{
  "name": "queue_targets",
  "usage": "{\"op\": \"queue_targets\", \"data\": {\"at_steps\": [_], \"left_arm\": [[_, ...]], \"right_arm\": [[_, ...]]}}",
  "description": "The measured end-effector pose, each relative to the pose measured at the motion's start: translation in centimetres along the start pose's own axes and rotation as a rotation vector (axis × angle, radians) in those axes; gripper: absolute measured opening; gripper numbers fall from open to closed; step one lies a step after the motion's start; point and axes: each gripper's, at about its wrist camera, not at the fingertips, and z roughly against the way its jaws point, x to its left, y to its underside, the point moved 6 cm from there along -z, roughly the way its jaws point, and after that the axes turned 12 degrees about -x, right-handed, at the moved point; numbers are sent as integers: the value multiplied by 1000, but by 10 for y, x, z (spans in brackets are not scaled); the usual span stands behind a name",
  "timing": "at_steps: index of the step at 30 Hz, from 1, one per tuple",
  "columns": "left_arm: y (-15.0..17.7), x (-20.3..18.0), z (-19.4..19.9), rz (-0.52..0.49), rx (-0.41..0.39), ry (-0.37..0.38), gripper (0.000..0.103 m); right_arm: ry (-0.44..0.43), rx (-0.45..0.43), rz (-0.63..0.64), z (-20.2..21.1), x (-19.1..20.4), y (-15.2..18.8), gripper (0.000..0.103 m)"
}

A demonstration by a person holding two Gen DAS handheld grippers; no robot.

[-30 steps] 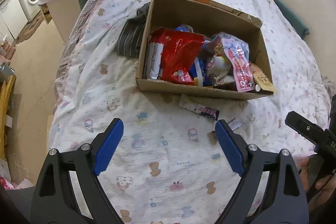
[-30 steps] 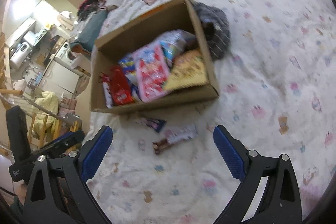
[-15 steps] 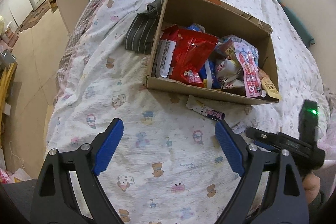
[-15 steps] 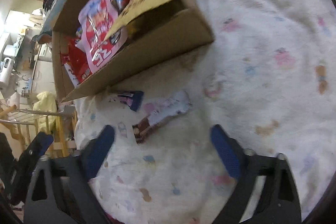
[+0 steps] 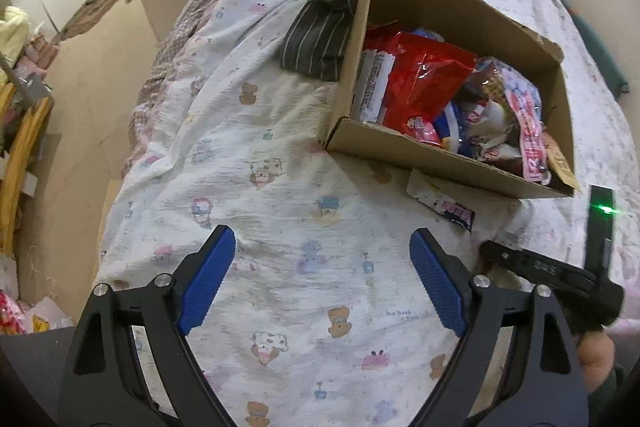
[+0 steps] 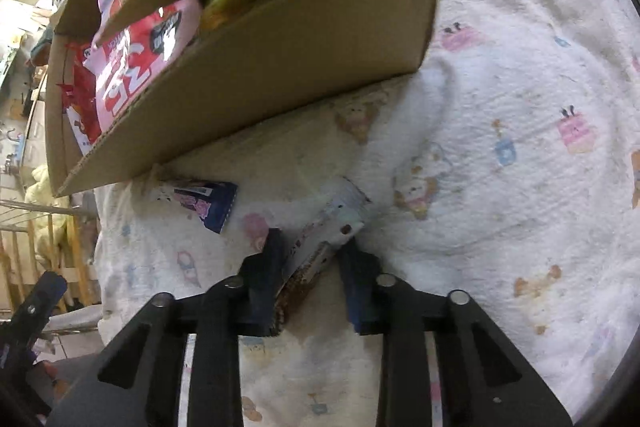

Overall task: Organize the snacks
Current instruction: 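Grasp the chocolate bar with the right tool while the left tool grasps the white-blue bar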

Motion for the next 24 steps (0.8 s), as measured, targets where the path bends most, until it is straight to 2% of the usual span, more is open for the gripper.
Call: {"op": "queue_targets", "data": {"at_steps": [4,7,10,16,20,22,24], "left_arm": [[2,-23,-2,-16,5,29,87],[2,-42,1,-54,-23,38,87],[5,-52,-6,-41,-6,40,87],[23,-68,-35,167,7,21,87],[37,-78,-57,268,31,-14,86],[37,-83,-60,327,8,-12,86],[31,-89,-59,344,-51,-31,86]], "right_arm": [[-31,-5,33,11,4,0,22],[-65,-21,52,26,6,-1,20],[-97,-48,40,46,-4,-2,20],[-112,-103,19,78,-26,-3,20],[-118,-134,-12,89,-34,-6,20],[-124,-138,-28,93,-39,-8,20],[-129,-142,-33,92,-39,-8,20]]}}
